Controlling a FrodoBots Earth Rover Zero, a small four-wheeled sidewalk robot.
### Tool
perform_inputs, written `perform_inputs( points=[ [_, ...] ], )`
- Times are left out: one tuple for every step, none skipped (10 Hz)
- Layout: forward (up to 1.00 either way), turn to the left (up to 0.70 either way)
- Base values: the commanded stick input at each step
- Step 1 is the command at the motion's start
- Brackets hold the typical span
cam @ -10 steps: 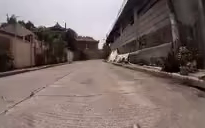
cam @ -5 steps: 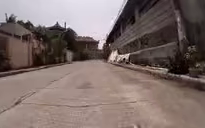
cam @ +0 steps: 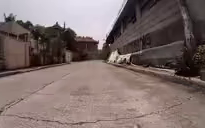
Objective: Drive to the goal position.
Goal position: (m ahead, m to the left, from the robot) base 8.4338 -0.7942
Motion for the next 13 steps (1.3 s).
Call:
perform_inputs(
  points=[
    [0.70, 0.00],
    [0.70, 0.00],
    [0.70, 0.00],
    [0.70, 0.00],
    [0.70, 0.00],
    [0.70, 0.00],
    [0.70, 0.00],
    [0.70, 0.00],
    [0.70, 0.00],
    [0.70, 0.00],
    [0.70, 0.00],
    [0.70, 0.00],
    [0.70, 0.00]
  ],
)
